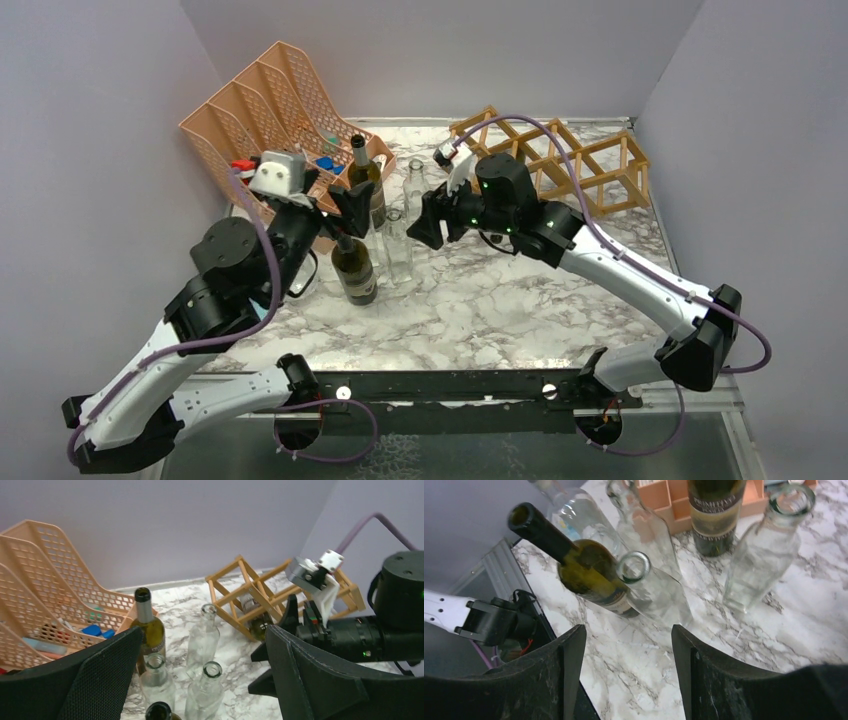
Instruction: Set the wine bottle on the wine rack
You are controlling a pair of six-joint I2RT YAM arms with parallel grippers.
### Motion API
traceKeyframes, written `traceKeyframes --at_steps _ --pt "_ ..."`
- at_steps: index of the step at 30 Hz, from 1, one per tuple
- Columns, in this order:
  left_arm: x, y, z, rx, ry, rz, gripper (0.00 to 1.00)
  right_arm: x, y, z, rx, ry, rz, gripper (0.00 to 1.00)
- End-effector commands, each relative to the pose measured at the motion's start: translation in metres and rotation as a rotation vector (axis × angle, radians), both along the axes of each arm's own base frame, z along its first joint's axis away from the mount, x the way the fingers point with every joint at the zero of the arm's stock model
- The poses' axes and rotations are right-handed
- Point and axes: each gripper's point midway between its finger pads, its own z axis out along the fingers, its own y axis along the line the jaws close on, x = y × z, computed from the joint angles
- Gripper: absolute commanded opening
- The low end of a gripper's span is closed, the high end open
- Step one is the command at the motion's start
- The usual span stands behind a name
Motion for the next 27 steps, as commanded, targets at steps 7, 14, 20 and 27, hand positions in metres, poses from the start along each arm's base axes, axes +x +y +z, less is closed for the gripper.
traceKeyframes --at_steps 7,14,20,27 --pt "-0.012 0.063 0.046 -0.122 -0.155 0.176 0.99 -0.016 0.064 0.050 0.113 -0.161 0.068 0.60" --pt "-0.017 0.074 0.049 -0.143 -0.162 0.192 0.99 -0.013 0.112 0.046 0.120 -0.177 0.104 0.59" --pt "-0.018 0.076 0.046 -0.141 -0.156 0.193 0.99 -0.017 0.143 0.033 0.100 -0.179 0.161 0.54" --pt "-0.017 0.077 0.042 -0.127 -0.152 0.202 0.99 -0.016 0.159 0.021 0.083 -0.188 0.181 0.54"
